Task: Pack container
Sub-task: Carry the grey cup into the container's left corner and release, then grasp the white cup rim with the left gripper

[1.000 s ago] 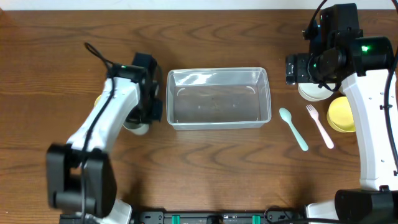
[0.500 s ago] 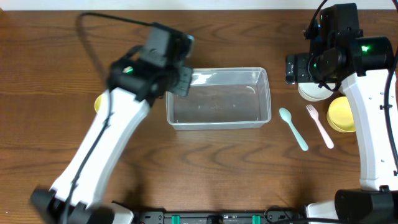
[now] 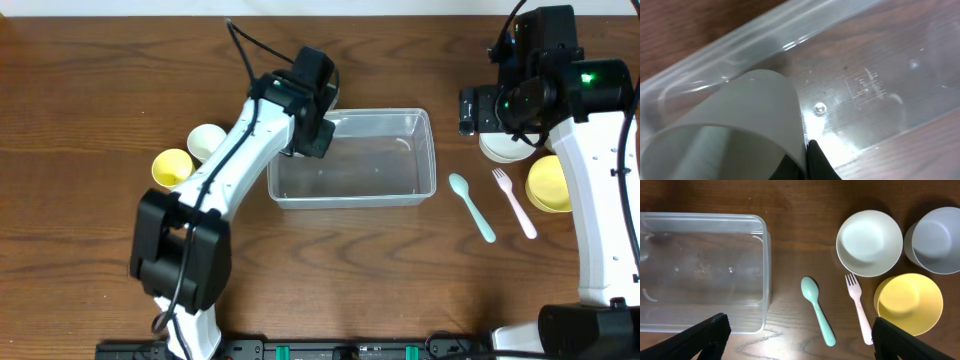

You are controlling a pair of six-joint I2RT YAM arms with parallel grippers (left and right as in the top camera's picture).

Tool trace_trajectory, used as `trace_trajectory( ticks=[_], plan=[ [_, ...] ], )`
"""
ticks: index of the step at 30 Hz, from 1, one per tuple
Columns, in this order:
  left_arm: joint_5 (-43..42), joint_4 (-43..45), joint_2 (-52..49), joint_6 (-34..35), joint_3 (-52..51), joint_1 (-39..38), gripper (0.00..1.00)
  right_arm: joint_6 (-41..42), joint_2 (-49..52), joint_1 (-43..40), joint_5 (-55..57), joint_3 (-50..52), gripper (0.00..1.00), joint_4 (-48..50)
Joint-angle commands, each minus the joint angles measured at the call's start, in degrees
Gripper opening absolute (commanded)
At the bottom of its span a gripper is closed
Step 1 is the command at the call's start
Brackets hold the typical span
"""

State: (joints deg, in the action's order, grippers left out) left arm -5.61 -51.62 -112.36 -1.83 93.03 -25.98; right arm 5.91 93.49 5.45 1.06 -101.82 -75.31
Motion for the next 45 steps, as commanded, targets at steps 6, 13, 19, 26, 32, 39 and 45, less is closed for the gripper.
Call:
trace_trajectory(
  ticks=[6, 13, 19, 26, 32, 39, 45],
  plan=[
    [1.75, 1.27, -4.2, -3.13, -0.44, 0.02, 0.06, 0.94, 0.17, -0.26, 0.44, 0.31, 0.92, -0.13],
    [6.49, 2.01, -4.26, -5.05, -0.44, 0.02, 0.1, 0.92, 0.17, -0.26, 0.44, 0.31, 0.92, -0.17],
    [6.49, 1.88, -4.04, -5.07, -0.42, -0.17, 0.41, 0.92, 0.17, -0.26, 0.44, 0.31, 0.92, -0.37],
    [6.51, 1.51, 1.31, -5.03, 0.66, -1.16, 0.58, 1.73, 0.15, -0.46, 1.62, 0.31, 0.97, 1.05],
    [11.3, 0.61, 13.51, -3.26, 0.7, -0.22, 0.62, 9.07, 0.13, -9.49, 5.88, 0.31, 0.99, 1.07],
    [13.11, -1.73, 20.5, -0.13, 0.68, 10.32, 0.66, 5.57, 0.15, -21.86, -3.08, 0.31, 0.99, -0.42],
    [9.94, -3.8, 15.32, 2.05, 0.57, 19.71, 0.66, 5.57, 0.15, -22.62, -3.45, 0.33, 0.99, -0.81]
  ],
)
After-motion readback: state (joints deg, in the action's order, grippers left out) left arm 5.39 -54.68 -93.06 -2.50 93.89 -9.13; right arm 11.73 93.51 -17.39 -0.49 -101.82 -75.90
